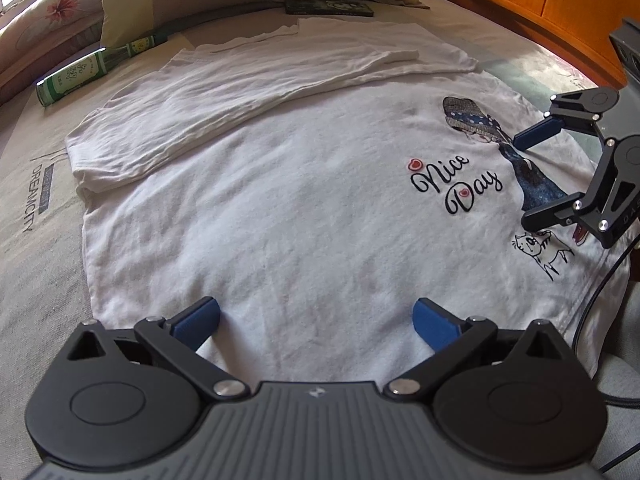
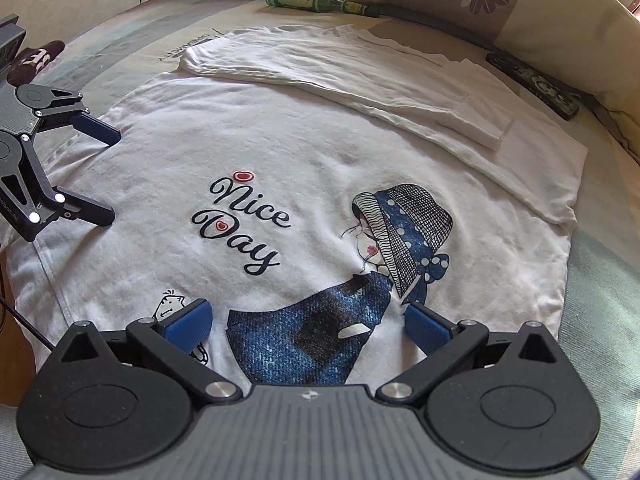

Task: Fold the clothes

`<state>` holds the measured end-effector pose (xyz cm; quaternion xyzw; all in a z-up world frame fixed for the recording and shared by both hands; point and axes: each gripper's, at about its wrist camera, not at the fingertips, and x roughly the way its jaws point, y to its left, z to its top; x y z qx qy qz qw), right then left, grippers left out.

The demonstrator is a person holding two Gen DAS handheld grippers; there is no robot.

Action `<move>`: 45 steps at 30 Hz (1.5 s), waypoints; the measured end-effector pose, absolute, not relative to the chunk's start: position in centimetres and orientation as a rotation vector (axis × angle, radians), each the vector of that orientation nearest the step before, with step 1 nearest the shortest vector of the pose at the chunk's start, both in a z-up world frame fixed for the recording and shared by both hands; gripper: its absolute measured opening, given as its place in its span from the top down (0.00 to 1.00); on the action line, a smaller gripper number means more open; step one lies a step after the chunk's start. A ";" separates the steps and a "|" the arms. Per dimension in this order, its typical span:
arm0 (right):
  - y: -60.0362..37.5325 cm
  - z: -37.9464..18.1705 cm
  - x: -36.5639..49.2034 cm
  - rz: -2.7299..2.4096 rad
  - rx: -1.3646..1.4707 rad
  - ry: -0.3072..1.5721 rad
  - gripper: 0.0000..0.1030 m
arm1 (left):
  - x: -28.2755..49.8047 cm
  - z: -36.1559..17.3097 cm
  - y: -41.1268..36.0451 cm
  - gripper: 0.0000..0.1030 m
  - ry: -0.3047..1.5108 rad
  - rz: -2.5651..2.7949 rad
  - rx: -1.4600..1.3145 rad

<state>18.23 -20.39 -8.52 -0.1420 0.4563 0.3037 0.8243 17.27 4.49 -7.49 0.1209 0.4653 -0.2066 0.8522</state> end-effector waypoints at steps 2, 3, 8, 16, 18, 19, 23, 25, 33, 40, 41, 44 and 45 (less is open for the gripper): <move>-20.3 -8.5 18.3 0.639 -0.303 0.976 0.00 | 17.4 -7.5 4.4 0.01 0.981 -0.435 0.259; -20.2 -8.4 18.3 0.634 -0.303 0.980 0.00 | 17.4 -7.5 4.4 0.01 0.982 -0.435 0.262; -20.1 -8.4 18.0 0.615 -0.300 0.976 0.00 | 17.7 -7.6 4.3 0.00 0.959 -0.455 0.280; -19.6 -6.3 14.2 0.517 -0.277 0.901 0.00 | 14.6 -6.5 4.8 0.01 0.753 -0.477 0.353; -19.3 -4.9 12.6 0.518 -0.285 0.866 0.00 | 12.9 -5.4 4.8 0.01 0.729 -0.470 0.376; -19.1 -4.4 12.0 0.526 -0.290 0.862 0.00 | 12.1 -5.0 4.8 0.01 0.716 -0.484 0.381; -18.3 -3.7 10.8 0.555 -0.269 0.857 0.00 | 9.0 -4.5 4.5 0.01 0.687 -0.507 0.382; -17.8 -4.5 10.8 0.530 -0.220 0.870 0.00 | 8.2 -5.1 4.4 0.01 0.700 -0.485 0.369; -18.0 -8.1 8.9 0.537 -0.230 0.918 0.00 | 7.0 -7.8 6.5 0.01 0.870 -0.447 0.256; -18.4 -4.9 7.2 0.613 -0.260 0.888 0.00 | 3.9 -5.2 3.5 0.01 0.746 -0.534 0.425; -18.0 -4.7 6.9 0.630 -0.286 0.881 0.00 | 3.4 -5.2 2.6 0.01 0.724 -0.553 0.467; -17.2 -4.8 6.0 0.651 -0.339 0.871 0.00 | 2.0 -6.0 0.4 0.01 0.656 -0.615 0.598; -17.1 -4.9 5.8 0.658 -0.342 0.872 0.00 | 1.7 -6.4 -0.3 0.01 0.642 -0.635 0.645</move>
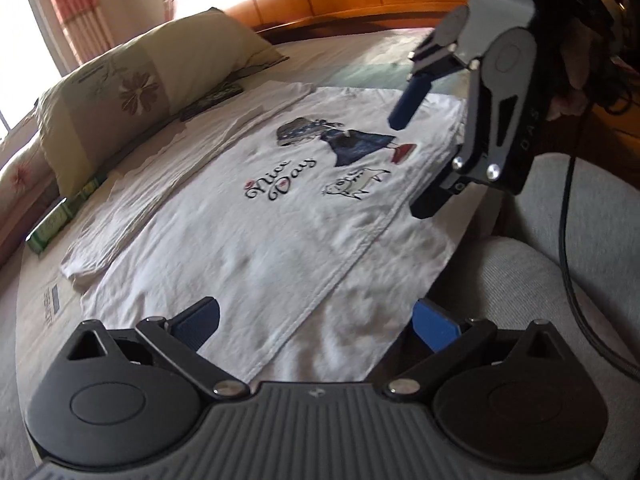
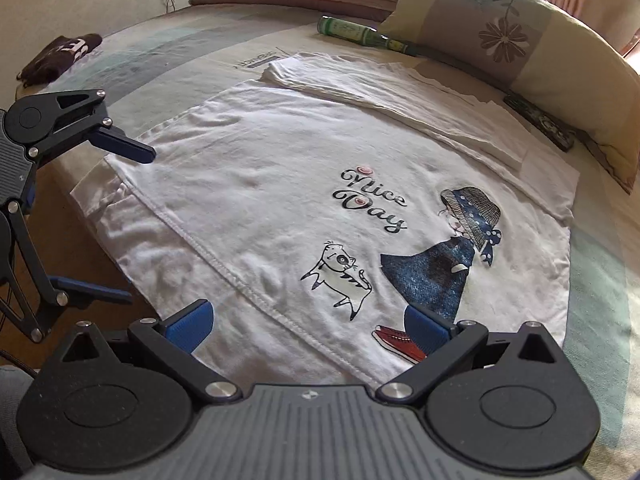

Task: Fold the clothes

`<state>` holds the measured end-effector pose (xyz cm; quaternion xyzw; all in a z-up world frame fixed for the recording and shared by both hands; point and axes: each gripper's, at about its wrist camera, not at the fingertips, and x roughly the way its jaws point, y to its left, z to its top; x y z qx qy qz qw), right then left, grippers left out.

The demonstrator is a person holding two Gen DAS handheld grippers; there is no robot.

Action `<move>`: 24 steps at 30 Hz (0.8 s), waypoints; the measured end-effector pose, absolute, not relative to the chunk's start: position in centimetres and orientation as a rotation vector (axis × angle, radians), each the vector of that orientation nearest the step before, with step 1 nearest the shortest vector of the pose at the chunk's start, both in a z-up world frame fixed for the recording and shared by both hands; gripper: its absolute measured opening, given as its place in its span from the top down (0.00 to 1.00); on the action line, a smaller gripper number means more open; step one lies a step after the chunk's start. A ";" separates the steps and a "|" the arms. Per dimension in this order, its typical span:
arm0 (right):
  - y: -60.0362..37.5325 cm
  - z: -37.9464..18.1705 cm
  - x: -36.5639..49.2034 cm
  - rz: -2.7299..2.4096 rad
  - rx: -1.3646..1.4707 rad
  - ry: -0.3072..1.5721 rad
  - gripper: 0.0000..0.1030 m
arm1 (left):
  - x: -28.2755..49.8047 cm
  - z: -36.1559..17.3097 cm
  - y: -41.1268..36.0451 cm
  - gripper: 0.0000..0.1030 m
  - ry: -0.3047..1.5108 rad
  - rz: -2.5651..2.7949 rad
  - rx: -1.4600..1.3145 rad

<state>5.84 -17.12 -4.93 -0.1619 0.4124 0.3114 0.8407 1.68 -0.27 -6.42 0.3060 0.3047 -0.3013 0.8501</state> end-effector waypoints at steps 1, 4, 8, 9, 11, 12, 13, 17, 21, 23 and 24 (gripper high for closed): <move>-17.1 -5.0 5.7 0.660 -0.333 0.877 0.00 | 1.3 -6.9 -0.9 0.01 0.628 -0.654 0.690; -17.5 -5.2 5.6 0.657 -0.301 0.896 0.00 | 1.0 -8.5 -2.2 0.01 0.609 -0.674 0.796; -18.2 -5.0 5.5 0.627 -0.275 0.903 0.00 | 1.1 -9.8 -3.6 0.01 0.544 -0.671 0.885; -18.4 -4.9 5.5 0.620 -0.270 0.902 0.00 | 1.3 -10.0 -3.9 0.01 0.533 -0.660 0.892; -18.7 -4.6 5.3 0.609 -0.260 0.892 0.00 | 1.9 -9.9 -4.3 0.01 0.521 -0.637 0.883; -18.9 -4.4 5.2 0.607 -0.256 0.887 0.00 | 2.2 -9.7 -4.4 0.01 0.518 -0.626 0.869; -19.1 -4.3 5.0 0.609 -0.250 0.880 0.00 | 2.3 -9.3 -4.4 0.01 0.508 -0.628 0.853; -19.2 -3.5 4.1 0.665 -0.258 0.839 0.00 | 2.8 -7.6 -3.7 0.01 0.448 -0.606 0.780; -17.9 -3.3 2.9 0.752 -0.348 0.785 0.00 | 3.5 -6.5 -3.3 0.01 0.440 -0.576 0.739; -16.5 -4.0 2.6 0.754 -0.444 0.772 0.00 | 3.8 -6.2 -3.4 0.01 0.438 -0.566 0.737; -15.6 -4.8 2.6 0.726 -0.511 0.764 0.00 | 3.9 -6.0 -3.4 0.01 0.438 -0.563 0.736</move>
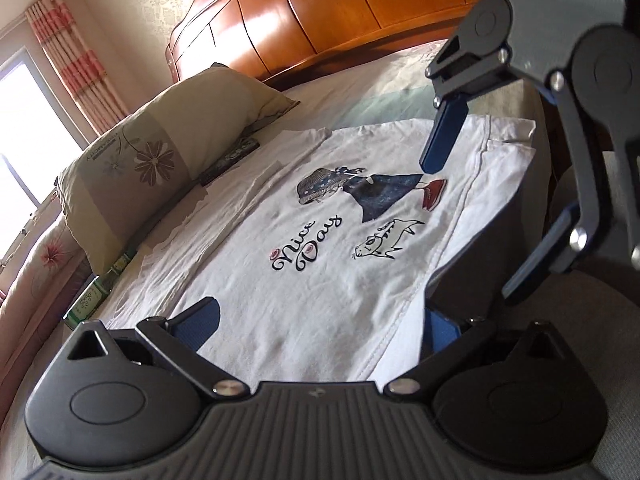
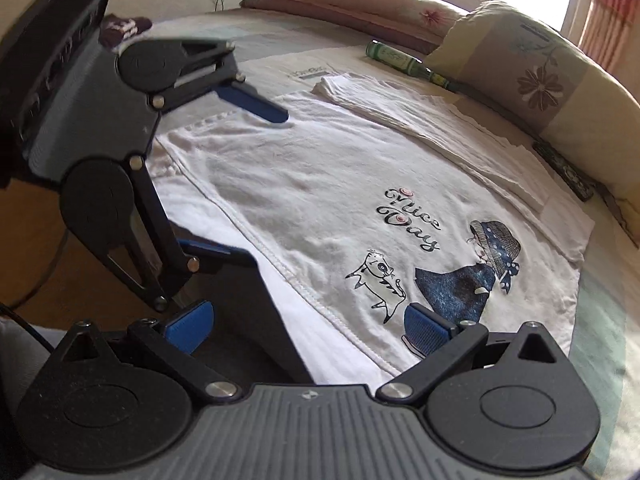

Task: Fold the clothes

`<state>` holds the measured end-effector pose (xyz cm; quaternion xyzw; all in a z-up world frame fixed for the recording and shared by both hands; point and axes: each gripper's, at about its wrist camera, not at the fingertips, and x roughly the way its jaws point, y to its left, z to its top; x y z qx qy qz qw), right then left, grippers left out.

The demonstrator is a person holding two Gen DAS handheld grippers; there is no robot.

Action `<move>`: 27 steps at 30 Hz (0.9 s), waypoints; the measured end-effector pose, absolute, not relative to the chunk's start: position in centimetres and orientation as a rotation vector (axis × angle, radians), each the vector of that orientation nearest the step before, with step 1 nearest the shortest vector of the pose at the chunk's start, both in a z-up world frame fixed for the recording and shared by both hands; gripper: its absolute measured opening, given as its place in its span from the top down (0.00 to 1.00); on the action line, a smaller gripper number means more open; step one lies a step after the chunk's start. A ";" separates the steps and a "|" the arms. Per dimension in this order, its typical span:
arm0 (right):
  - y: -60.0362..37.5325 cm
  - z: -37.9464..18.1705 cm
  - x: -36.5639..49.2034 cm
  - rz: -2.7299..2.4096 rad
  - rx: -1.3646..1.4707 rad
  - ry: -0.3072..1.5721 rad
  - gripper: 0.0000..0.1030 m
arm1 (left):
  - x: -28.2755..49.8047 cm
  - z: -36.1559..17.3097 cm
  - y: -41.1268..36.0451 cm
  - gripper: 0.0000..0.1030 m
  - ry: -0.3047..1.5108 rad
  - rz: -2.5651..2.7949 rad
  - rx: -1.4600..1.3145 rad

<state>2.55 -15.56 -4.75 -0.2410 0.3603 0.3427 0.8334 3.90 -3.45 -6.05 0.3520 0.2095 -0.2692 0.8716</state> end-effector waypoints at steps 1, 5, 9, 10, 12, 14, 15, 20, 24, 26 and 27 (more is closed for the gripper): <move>-14.8 -5.5 2.6 0.690 -0.573 0.752 0.00 | 3.8 -6.0 -3.5 0.01 0.437 -0.563 0.737; -13.7 -6.9 2.9 0.580 -0.692 0.669 0.00 | 3.0 -6.0 -3.3 0.01 0.439 -0.583 0.766; -13.7 -6.6 2.7 0.513 -0.745 0.570 0.00 | 2.3 -6.6 -3.1 0.01 0.453 -0.602 0.789; -13.7 -6.4 2.5 0.508 -0.748 0.552 0.00 | 2.2 -6.8 -3.2 0.01 0.448 -0.597 0.798; -13.7 -6.0 2.4 0.502 -0.760 0.523 0.00 | 2.2 -7.3 -3.7 0.01 0.439 -0.582 0.817; -13.7 -6.0 2.3 0.502 -0.765 0.514 0.00 | 2.5 -7.5 -4.3 0.01 0.429 -0.575 0.819; -13.8 -6.0 2.5 0.504 -0.761 0.518 0.00 | 2.8 -7.7 -4.5 0.01 0.423 -0.564 0.825; -14.4 -7.2 2.9 0.506 -0.769 0.558 0.00 | 3.4 -8.3 -4.8 0.01 0.415 -0.497 0.894; -15.5 -7.9 2.8 0.463 -0.823 0.547 0.00 | 3.1 -8.9 -3.5 0.01 0.406 -0.458 0.971; -16.5 -8.1 2.9 0.437 -0.851 0.549 0.00 | 3.0 -9.0 -2.5 0.01 0.412 -0.431 0.985; -17.0 -8.1 3.0 0.425 -0.863 0.549 0.00 | 2.9 -9.0 -2.1 0.01 0.418 -0.414 0.990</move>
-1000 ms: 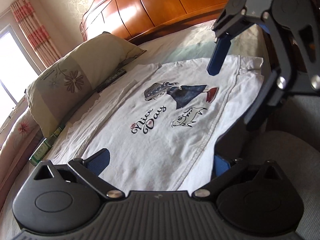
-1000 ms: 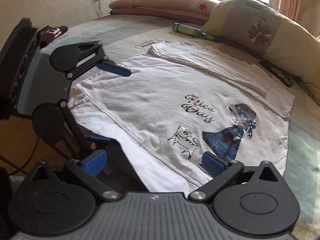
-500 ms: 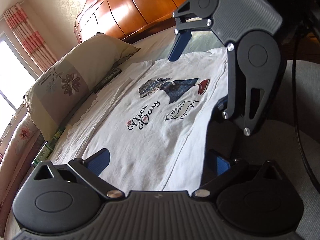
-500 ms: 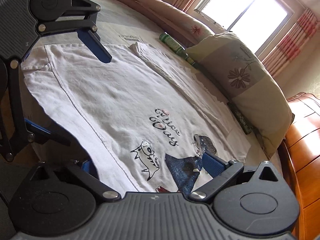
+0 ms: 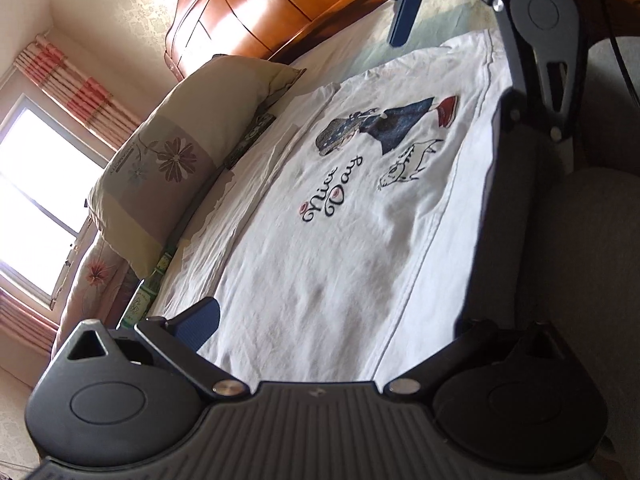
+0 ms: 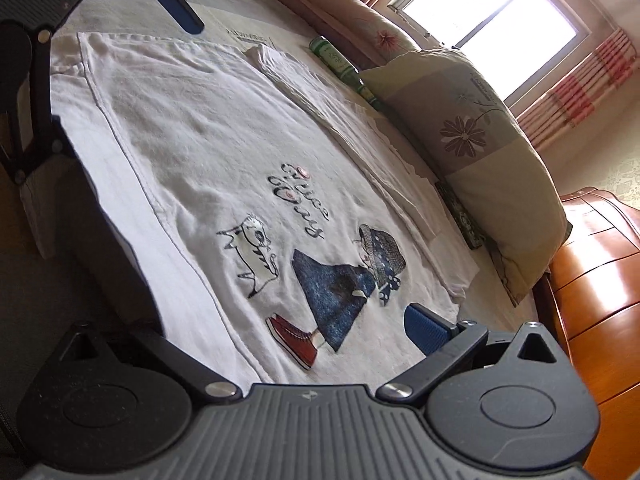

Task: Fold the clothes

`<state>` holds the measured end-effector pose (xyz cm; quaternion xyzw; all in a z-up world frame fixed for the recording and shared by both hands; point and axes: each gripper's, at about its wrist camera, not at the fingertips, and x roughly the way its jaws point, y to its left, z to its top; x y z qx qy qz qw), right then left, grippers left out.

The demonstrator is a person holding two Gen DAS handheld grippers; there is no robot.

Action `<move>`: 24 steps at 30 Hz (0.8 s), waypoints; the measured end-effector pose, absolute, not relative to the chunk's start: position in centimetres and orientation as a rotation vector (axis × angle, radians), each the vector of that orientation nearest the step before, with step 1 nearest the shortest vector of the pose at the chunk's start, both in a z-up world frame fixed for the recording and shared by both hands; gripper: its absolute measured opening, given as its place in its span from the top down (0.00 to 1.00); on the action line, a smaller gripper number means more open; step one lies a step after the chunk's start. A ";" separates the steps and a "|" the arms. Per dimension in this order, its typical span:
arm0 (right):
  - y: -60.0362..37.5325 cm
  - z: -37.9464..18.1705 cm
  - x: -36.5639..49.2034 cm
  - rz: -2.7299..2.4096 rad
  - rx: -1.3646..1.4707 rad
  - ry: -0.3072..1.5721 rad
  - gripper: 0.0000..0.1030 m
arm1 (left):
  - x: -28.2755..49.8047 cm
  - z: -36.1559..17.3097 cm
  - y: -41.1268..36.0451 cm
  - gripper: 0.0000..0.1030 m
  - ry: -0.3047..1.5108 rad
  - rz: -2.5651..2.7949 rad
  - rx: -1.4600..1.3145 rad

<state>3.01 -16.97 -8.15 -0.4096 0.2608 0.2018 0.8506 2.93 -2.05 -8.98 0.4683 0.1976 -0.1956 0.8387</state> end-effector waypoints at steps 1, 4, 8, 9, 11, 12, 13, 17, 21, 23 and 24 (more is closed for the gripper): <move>-17.4 -8.2 3.1 0.413 -0.874 0.550 0.00 | 2.9 -9.0 -1.6 0.01 0.423 -0.397 0.995; -18.1 -8.3 3.2 0.392 -0.886 0.550 0.00 | 2.6 -9.0 -0.7 0.01 0.425 -0.348 1.030; -16.3 -8.0 2.9 0.406 -0.878 0.524 0.00 | 2.6 -8.9 -1.5 0.01 0.418 -0.368 1.021; -15.7 -8.0 2.8 0.428 -0.867 0.519 0.00 | 2.7 -8.9 -1.8 0.01 0.419 -0.378 1.011; -15.0 -8.4 2.9 0.424 -0.879 0.516 0.00 | 3.0 -8.9 -2.1 0.01 0.417 -0.378 1.006; -15.2 -8.4 2.8 0.425 -0.875 0.508 0.00 | 3.1 -9.0 -1.9 0.01 0.417 -0.375 1.007; -15.5 -8.4 2.8 0.415 -0.872 0.512 0.00 | 3.1 -9.0 -1.7 0.01 0.417 -0.371 1.008; -17.1 -8.5 3.0 0.322 -0.927 0.510 0.00 | 3.2 -9.2 -1.0 0.01 0.404 -0.335 1.052; -17.5 -8.5 3.0 0.287 -0.938 0.498 0.00 | 3.2 -9.4 -1.3 0.01 0.394 -0.328 1.055; -17.3 -8.9 3.2 0.289 -0.936 0.511 0.00 | 3.6 -9.4 -1.3 0.01 0.410 -0.334 1.032; -17.3 -9.0 3.3 0.290 -0.934 0.517 0.00 | 3.8 -9.3 -1.4 0.01 0.418 -0.338 1.019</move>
